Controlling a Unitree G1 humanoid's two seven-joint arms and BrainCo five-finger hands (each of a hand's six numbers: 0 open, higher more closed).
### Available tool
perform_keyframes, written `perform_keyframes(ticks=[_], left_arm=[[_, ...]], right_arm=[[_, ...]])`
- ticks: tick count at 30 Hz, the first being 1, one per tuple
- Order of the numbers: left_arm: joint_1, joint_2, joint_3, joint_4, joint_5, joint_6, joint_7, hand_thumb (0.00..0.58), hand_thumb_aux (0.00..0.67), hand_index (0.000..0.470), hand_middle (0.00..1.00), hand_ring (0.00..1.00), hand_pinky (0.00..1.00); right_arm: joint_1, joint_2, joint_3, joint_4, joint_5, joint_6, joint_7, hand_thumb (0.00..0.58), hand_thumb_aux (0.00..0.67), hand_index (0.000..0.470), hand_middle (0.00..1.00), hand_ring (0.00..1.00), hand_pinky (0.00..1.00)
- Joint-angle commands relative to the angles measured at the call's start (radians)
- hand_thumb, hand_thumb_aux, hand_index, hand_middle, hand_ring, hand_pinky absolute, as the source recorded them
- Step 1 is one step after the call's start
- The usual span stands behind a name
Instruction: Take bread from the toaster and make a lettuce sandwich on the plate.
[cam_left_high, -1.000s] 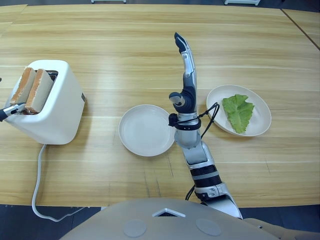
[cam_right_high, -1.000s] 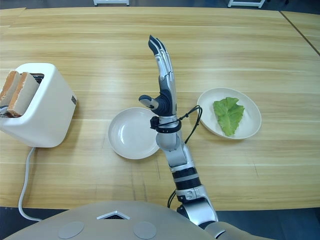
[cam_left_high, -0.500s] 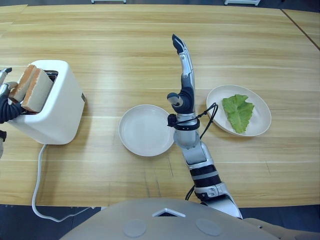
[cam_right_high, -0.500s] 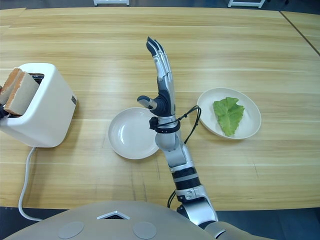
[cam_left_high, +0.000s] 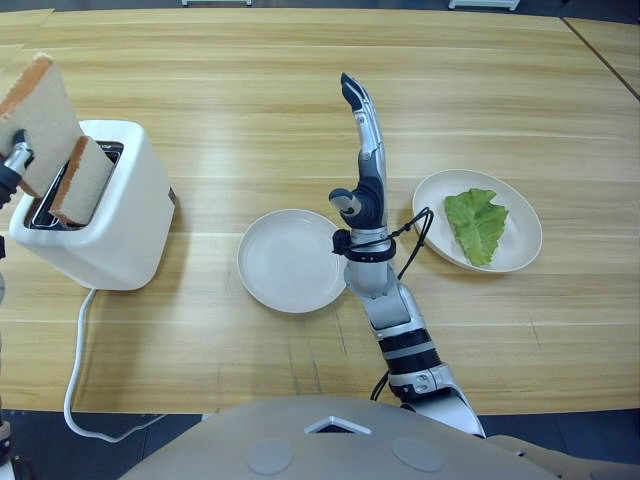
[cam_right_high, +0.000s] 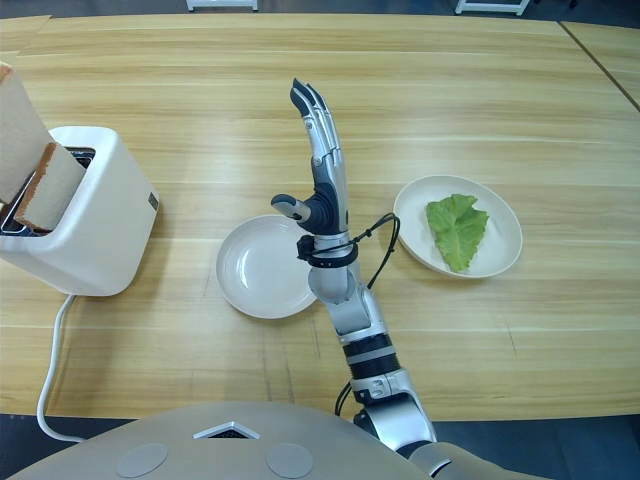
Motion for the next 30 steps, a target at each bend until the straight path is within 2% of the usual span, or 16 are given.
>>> perform_keyframes(ticks=[1, 8, 10, 12, 14, 16, 19, 24, 30], left_arm=[[-0.038, -0.047, 0.024, -0.051, -0.060, -0.034, 0.026, 0.580, 0.670, 0.470, 0.00, 0.00, 0.00], [-0.183, -0.142, -0.053, -0.231, -0.403, -0.035, -0.078, 0.580, 0.670, 0.470, 0.00, 0.00, 0.00], [-0.233, -0.190, -0.144, -0.300, -0.551, 0.024, -0.136, 0.580, 0.670, 0.470, 0.00, 0.00, 0.00], [-0.251, -0.278, -0.337, -0.341, -0.637, 0.098, -0.198, 0.580, 0.670, 0.470, 0.00, 0.00, 0.00], [-0.250, -0.362, -0.507, -0.285, -0.647, 0.189, -0.245, 0.580, 0.670, 0.470, 0.00, 0.00, 0.00], [-0.238, -0.418, -0.619, -0.140, -0.632, 0.249, -0.295, 0.580, 0.670, 0.470, 0.00, 0.00, 0.00], [-0.205, -0.401, -0.726, 0.015, -0.594, 0.265, -0.415, 0.580, 0.670, 0.470, 0.00, 0.00, 0.00], [-0.181, -0.357, -0.807, 0.118, -0.522, 0.223, -0.547, 0.580, 0.670, 0.470, 0.00, 0.00, 0.00], [-0.168, -0.348, -0.831, 0.129, -0.436, 0.212, -0.560, 0.580, 0.670, 0.470, 0.00, 0.00, 0.00]], right_arm=[[-0.008, -0.005, -0.006, 0.002, -0.003, 0.000, -0.010, 0.000, 0.000, 0.000, 0.00, 0.00, 0.00], [-0.031, -0.026, -0.082, -0.033, 0.032, 0.010, -0.025, 0.000, 0.000, 0.000, 0.00, 0.00, 0.00], [-0.039, -0.041, -0.111, -0.049, 0.031, 0.015, -0.030, 0.000, 0.000, 0.000, 0.00, 0.00, 0.00], [-0.052, -0.067, -0.155, -0.065, 0.038, 0.027, -0.032, 0.000, 0.000, 0.000, 0.00, 0.00, 0.00], [-0.059, -0.103, -0.203, -0.081, 0.035, 0.038, -0.035, 0.000, 0.000, 0.000, 0.00, 0.00, 0.00], [-0.057, -0.143, -0.259, -0.100, 0.035, 0.047, -0.041, 0.000, 0.000, 0.000, 0.00, 0.00, 0.00], [-0.056, -0.174, -0.300, -0.109, 0.032, 0.053, -0.046, 0.000, 0.000, 0.000, 0.00, 0.00, 0.00], [-0.042, -0.169, -0.277, -0.107, -0.012, 0.048, -0.066, 0.000, 0.000, 0.000, 0.00, 0.00, 0.00], [-0.035, -0.198, -0.256, -0.122, -0.111, 0.068, -0.091, 0.000, 0.000, 0.000, 0.00, 0.00, 0.00]])
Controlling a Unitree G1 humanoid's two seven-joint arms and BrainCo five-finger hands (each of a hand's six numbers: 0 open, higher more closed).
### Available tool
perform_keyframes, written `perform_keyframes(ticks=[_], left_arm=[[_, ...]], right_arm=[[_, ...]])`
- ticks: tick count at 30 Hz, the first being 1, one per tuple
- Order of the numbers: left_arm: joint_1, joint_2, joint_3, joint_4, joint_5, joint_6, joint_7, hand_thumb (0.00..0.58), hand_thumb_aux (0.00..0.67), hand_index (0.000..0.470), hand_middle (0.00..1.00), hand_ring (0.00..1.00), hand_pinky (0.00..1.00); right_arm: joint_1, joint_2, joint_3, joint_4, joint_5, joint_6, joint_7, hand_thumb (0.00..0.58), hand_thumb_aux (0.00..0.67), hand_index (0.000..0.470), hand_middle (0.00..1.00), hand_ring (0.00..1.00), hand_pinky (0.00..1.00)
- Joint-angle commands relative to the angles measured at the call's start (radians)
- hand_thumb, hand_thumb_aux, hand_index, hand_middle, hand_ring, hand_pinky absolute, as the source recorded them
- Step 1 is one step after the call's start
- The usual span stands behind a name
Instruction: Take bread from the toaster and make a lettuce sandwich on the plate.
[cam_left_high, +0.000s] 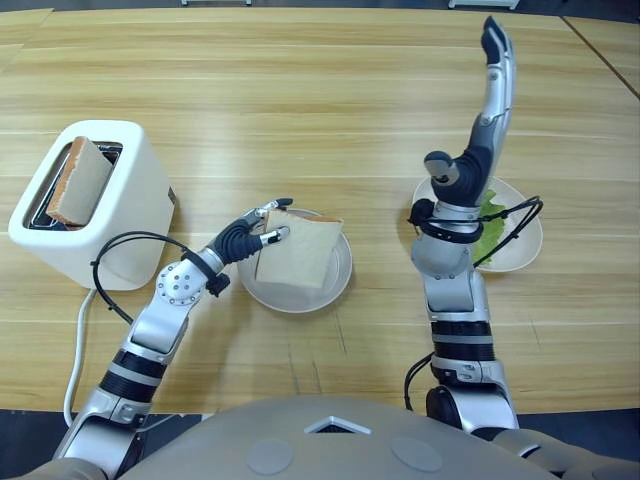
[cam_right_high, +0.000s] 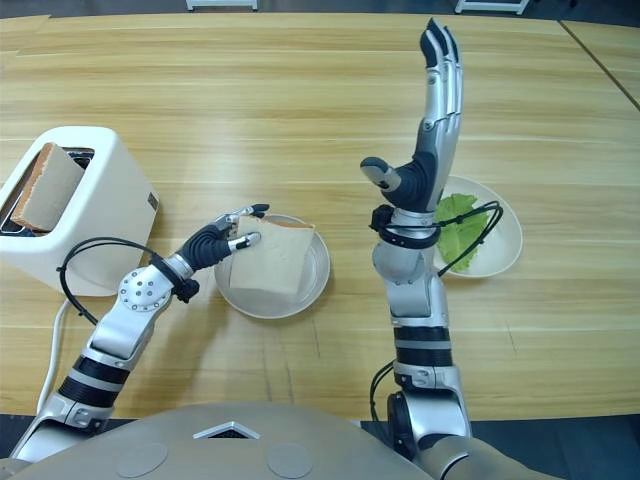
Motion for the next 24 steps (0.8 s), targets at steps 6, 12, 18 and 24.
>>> perform_keyframes(ticks=[6, 12, 18, 24], left_arm=[[0.007, 0.014, -0.027, 0.002, 0.208, 0.007, 0.053, 0.000, 0.000, 0.000, 0.00, 0.00, 0.00], [0.013, -0.006, 0.030, -0.071, 0.236, 0.029, 0.092, 0.000, 0.000, 0.000, 0.00, 0.00, 0.00], [0.023, -0.025, 0.104, -0.143, 0.227, 0.045, 0.140, 0.000, 0.000, 0.000, 0.00, 0.00, 0.00], [0.029, -0.042, 0.138, -0.158, 0.222, 0.040, 0.156, 0.000, 0.000, 0.000, 0.00, 0.00, 0.00]], right_arm=[[-0.009, -0.295, -0.096, 0.124, -0.269, 0.264, 0.061, 0.000, 0.000, 0.000, 0.00, 0.00, 0.00], [0.026, -0.499, -0.039, 0.412, -0.327, 0.393, 0.158, 0.000, 0.000, 0.000, 0.00, 0.00, 0.00], [-0.015, -0.579, 0.077, 0.668, -0.316, 0.426, 0.215, 0.000, 0.000, 0.000, 0.00, 0.00, 0.00], [-0.054, -0.594, 0.196, 0.843, -0.292, 0.418, 0.275, 0.000, 0.000, 0.000, 0.00, 0.00, 0.00]])
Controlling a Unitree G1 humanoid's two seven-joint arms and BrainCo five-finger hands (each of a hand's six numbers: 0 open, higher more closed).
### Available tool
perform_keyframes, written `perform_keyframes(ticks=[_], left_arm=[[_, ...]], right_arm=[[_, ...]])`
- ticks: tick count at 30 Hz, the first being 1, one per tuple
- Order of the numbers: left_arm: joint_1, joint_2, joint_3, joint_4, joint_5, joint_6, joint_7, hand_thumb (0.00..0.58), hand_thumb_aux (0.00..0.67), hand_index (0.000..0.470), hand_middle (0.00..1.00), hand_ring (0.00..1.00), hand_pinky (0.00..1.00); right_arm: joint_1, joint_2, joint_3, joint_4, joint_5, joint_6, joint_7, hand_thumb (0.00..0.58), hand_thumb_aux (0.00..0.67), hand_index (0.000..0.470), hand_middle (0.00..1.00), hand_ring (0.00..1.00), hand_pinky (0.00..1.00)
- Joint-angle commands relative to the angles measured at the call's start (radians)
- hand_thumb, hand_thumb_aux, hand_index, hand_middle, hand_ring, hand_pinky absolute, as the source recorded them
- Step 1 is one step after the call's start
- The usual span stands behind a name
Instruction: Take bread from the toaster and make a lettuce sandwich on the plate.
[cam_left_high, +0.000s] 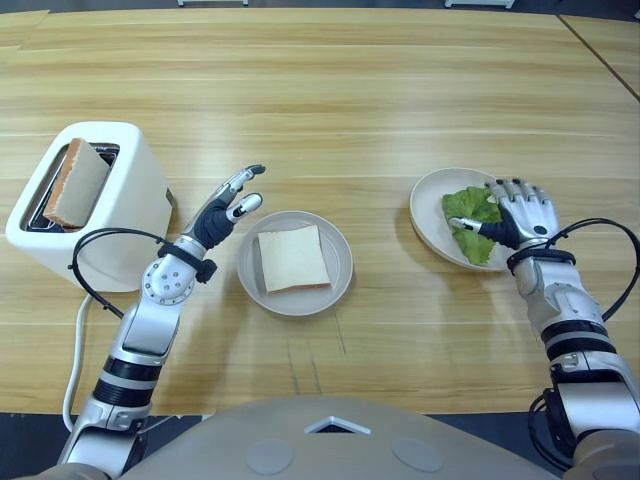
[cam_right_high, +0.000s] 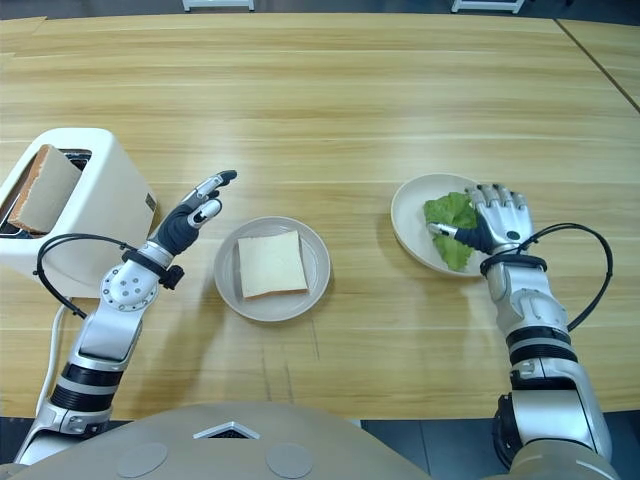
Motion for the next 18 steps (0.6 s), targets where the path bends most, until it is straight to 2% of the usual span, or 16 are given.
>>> perform_keyframes(ticks=[1, 2, 3, 4, 5, 18], left_arm=[[0.003, -0.006, 0.023, -0.019, -0.004, 0.007, 0.006, 0.000, 0.000, 0.000, 0.00, 0.00, 0.00], [0.003, -0.007, 0.028, -0.026, -0.006, 0.006, 0.006, 0.000, 0.000, 0.000, 0.00, 0.00, 0.00], [0.002, -0.009, 0.033, -0.034, -0.009, 0.005, 0.006, 0.000, 0.000, 0.000, 0.00, 0.00, 0.00], [0.001, -0.011, 0.037, -0.040, -0.012, 0.005, 0.006, 0.000, 0.000, 0.000, 0.00, 0.00, 0.00], [0.001, -0.013, 0.041, -0.044, -0.014, 0.005, 0.005, 0.000, 0.000, 0.000, 0.00, 0.00, 0.00], [-0.004, -0.036, 0.074, -0.053, -0.032, -0.013, 0.009, 0.000, 0.000, 0.000, 0.00, 0.00, 0.00]], right_arm=[[-0.025, -0.010, 0.074, 0.081, 0.022, -0.011, 0.048, 0.009, 0.005, 0.004, 0.00, 0.00, 0.00], [-0.028, -0.013, 0.089, 0.090, 0.026, -0.016, 0.053, 0.140, 0.087, 0.061, 0.00, 0.00, 0.00], [-0.029, -0.015, 0.100, 0.095, 0.032, -0.020, 0.053, 0.310, 0.213, 0.149, 0.00, 0.00, 0.00], [-0.031, -0.016, 0.107, 0.097, 0.037, -0.023, 0.052, 0.516, 0.447, 0.313, 0.00, 0.00, 0.00], [-0.034, -0.019, 0.116, 0.100, 0.045, -0.025, 0.050, 0.580, 0.670, 0.470, 0.00, 0.00, 0.00], [-0.036, -0.045, 0.106, 0.014, 0.150, -0.069, -0.107, 0.580, 0.670, 0.470, 0.00, 0.00, 0.00]])
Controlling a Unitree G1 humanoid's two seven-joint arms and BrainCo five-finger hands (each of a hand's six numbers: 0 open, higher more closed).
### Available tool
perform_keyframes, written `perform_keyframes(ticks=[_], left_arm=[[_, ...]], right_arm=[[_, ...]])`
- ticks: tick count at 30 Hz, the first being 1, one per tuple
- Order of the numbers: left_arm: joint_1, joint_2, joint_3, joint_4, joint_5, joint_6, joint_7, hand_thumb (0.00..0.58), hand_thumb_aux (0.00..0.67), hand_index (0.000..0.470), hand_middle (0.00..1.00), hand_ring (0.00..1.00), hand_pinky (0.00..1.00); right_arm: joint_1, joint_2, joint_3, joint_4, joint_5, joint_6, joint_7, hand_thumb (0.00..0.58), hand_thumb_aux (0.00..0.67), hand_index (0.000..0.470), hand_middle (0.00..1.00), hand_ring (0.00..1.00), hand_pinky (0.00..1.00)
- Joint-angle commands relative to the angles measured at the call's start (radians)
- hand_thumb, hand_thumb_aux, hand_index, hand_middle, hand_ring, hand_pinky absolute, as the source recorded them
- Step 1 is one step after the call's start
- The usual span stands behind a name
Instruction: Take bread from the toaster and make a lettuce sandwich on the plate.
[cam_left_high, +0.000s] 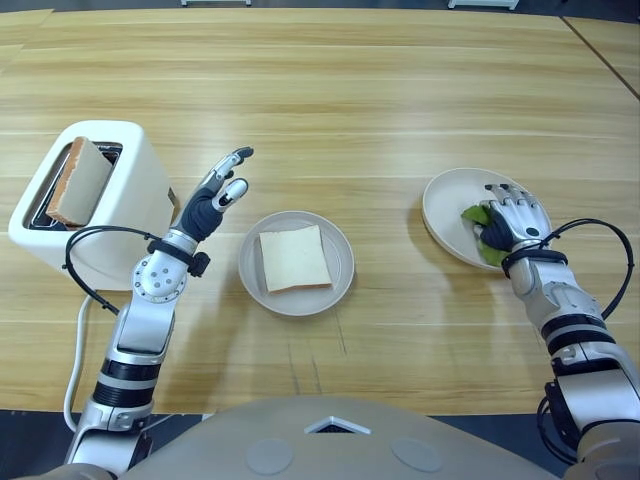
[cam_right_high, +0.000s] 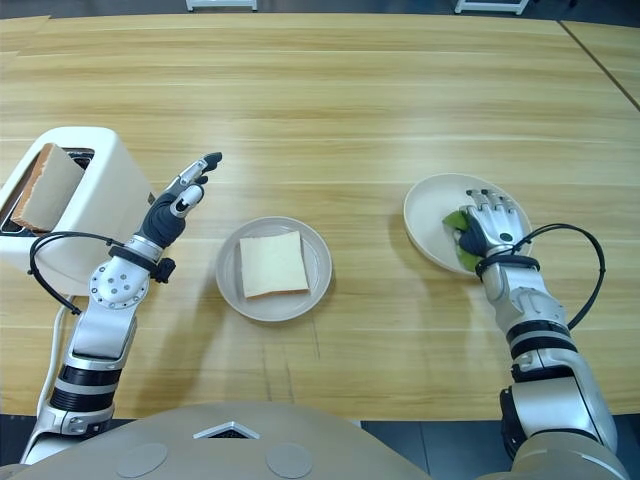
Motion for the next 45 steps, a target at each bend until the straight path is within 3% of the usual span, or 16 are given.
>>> perform_keyframes(ticks=[1, 16, 23, 28, 34, 40, 41, 42, 45], left_arm=[[-0.006, -0.003, 0.015, -0.007, -0.006, -0.010, 0.007, 0.000, 0.000, 0.000, 0.00, 0.00, 0.00], [-0.020, -0.032, 0.029, 0.002, -0.017, -0.042, 0.034, 0.000, 0.000, 0.000, 0.00, 0.00, 0.00], [-0.032, -0.044, 0.040, -0.010, -0.018, -0.051, 0.046, 0.000, 0.000, 0.000, 0.00, 0.00, 0.00], [-0.035, -0.032, 0.075, -0.108, 0.000, -0.036, 0.054, 0.000, 0.000, 0.000, 0.00, 0.00, 0.00], [-0.047, 0.051, 0.267, -0.285, -0.049, 0.034, 0.018, 0.000, 0.000, 0.000, 0.00, 0.00, 0.00], [-0.009, 0.249, 0.609, -0.328, -0.075, 0.086, -0.050, 0.000, 0.000, 0.000, 0.00, 0.00, 0.00], [0.007, 0.283, 0.654, -0.306, -0.064, 0.088, -0.061, 0.000, 0.000, 0.000, 0.00, 0.00, 0.00], [0.034, 0.316, 0.688, -0.278, -0.046, 0.083, -0.077, 0.000, 0.000, 0.000, 0.00, 0.00, 0.00], [0.151, 0.402, 0.731, -0.182, 0.027, 0.043, -0.133, 0.000, 0.000, 0.000, 0.00, 0.00, 0.00]], right_arm=[[0.013, -0.019, -0.010, -0.064, 0.023, -0.013, -0.054, 0.580, 0.670, 0.470, 0.00, 0.00, 0.00], [0.074, 0.001, 0.005, -0.403, 0.031, -0.095, -0.063, 0.580, 0.670, 0.470, 0.00, 0.00, 0.00], [0.068, 0.174, 0.121, -0.614, -0.012, -0.130, -0.027, 0.580, 0.670, 0.470, 0.00, 0.00, 0.00], [0.047, 0.331, 0.229, -0.660, -0.049, -0.148, 0.001, 0.580, 0.670, 0.470, 0.00, 0.00, 0.00], [0.083, 0.368, 0.269, -0.713, 0.001, -0.193, 0.112, 0.580, 0.670, 0.470, 0.00, 0.00, 0.00], [0.110, 0.310, 0.263, -0.761, 0.082, -0.216, 0.332, 0.580, 0.670, 0.470, 0.00, 0.00, 0.00], [0.112, 0.304, 0.261, -0.764, 0.089, -0.213, 0.360, 0.520, 0.455, 0.319, 0.00, 0.00, 0.00], [0.114, 0.297, 0.260, -0.770, 0.089, -0.211, 0.383, 0.000, 0.000, 0.000, 0.00, 0.00, 0.00], [0.116, 0.277, 0.253, -0.783, 0.088, -0.215, 0.435, 0.000, 0.000, 0.000, 0.00, 0.00, 0.00]])
